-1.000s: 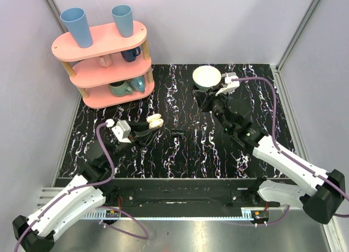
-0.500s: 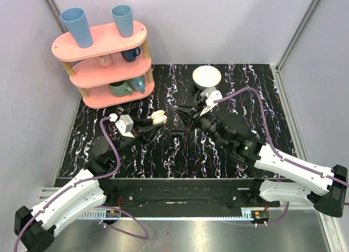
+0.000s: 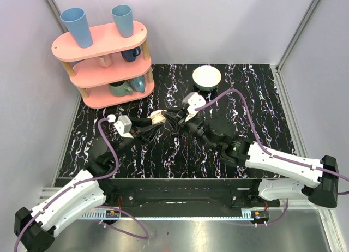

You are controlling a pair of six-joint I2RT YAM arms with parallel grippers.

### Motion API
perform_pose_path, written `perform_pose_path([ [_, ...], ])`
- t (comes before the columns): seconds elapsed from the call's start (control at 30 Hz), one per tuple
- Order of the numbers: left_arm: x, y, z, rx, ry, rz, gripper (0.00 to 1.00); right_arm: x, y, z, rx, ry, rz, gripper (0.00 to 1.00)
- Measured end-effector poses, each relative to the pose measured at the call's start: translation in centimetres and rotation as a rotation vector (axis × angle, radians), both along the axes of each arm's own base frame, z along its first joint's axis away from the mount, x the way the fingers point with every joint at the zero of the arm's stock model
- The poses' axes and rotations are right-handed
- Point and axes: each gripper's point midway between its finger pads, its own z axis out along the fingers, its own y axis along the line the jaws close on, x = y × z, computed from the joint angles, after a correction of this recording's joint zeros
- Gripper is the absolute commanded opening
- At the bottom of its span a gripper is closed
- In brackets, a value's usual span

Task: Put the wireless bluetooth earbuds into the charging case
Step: Insert the right earbud into the right side groove of the charging case.

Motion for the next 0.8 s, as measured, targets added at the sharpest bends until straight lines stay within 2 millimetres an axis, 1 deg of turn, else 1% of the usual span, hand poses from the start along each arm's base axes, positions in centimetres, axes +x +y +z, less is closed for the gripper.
perform_pose_path([
  [0.13,-0.3,0.1,0.1,-0.006,-0.009,-0.003,0.0,0.2,0.5,0.0,-0.001,-0.005,0.0,0.01],
  [0.37,-0.7,0.2,0.2,-0.018,-0.031,-0.015,0.0,0.3,1.1,-0.6,-0.013,-0.002,0.005,0.01],
  [0.6,-1.0,0.2,0.4,-0.028,-0.047,-0.024,0.0,0.2,1.4,-0.4,-0.011,-0.013,0.014,0.01],
  [0.8,-1.2,0.3,1.0,-0.055,-0.063,-0.03,0.0,0.0,1.5,0.0,0.001,-0.026,0.024,0.01],
])
